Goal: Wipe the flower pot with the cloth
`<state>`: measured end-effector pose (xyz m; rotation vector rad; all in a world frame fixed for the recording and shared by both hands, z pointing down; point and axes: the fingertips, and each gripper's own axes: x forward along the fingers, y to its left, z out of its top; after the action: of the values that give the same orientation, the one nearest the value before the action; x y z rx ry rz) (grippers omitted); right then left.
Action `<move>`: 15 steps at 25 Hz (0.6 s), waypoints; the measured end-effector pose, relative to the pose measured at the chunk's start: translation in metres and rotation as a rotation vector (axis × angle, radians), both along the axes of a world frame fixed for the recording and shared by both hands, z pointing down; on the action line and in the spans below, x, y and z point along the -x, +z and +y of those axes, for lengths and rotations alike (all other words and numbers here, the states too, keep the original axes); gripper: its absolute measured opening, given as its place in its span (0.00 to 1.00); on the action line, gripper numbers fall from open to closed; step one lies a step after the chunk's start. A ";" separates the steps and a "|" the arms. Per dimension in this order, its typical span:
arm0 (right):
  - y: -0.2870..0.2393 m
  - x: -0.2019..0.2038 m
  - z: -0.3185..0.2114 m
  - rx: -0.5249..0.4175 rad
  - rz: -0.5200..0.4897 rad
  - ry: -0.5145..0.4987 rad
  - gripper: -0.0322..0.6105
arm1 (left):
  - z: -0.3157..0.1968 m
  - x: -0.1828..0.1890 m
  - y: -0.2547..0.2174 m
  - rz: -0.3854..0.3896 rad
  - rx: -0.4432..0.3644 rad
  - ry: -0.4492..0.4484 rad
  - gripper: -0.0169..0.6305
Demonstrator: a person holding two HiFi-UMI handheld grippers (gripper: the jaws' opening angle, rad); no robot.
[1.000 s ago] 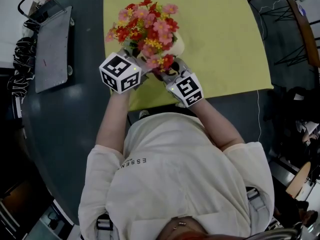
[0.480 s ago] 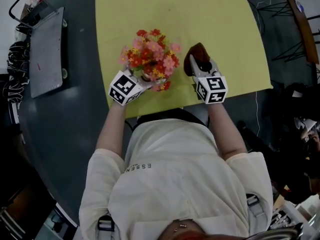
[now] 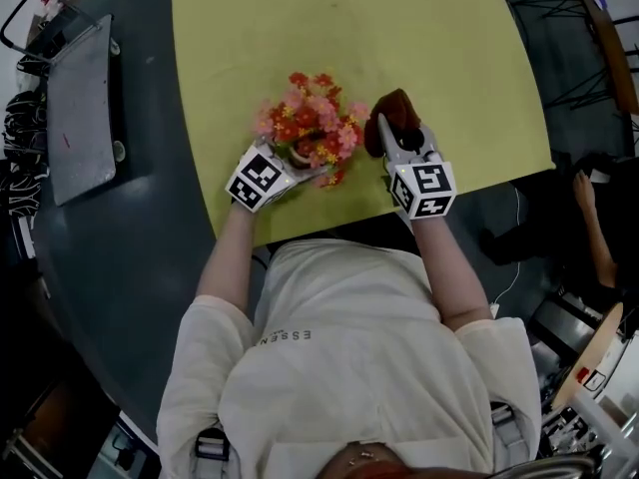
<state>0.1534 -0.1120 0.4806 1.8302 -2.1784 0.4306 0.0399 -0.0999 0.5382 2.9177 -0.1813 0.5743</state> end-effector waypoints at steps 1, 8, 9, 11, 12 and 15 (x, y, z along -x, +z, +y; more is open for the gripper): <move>0.002 0.001 0.001 -0.001 -0.001 -0.002 0.14 | 0.000 -0.001 0.006 -0.009 -0.007 0.004 0.89; 0.012 -0.007 -0.002 -0.009 0.007 0.008 0.14 | -0.002 -0.003 0.012 0.005 -0.002 -0.015 0.89; 0.013 -0.008 -0.002 -0.006 0.006 0.009 0.14 | -0.002 -0.004 0.012 0.000 0.003 -0.013 0.89; 0.013 -0.008 -0.002 0.000 0.006 0.007 0.14 | -0.001 -0.005 0.012 -0.007 0.012 -0.016 0.90; 0.012 -0.007 -0.002 0.004 0.007 0.003 0.14 | -0.001 -0.005 0.010 -0.005 0.016 -0.025 0.94; 0.008 -0.006 -0.001 0.021 -0.005 -0.003 0.14 | -0.002 0.003 0.000 0.008 0.025 -0.081 1.00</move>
<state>0.1592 -0.1130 0.4889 1.8162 -2.1716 0.4560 0.0370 -0.1017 0.5387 2.8730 -0.2880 0.5486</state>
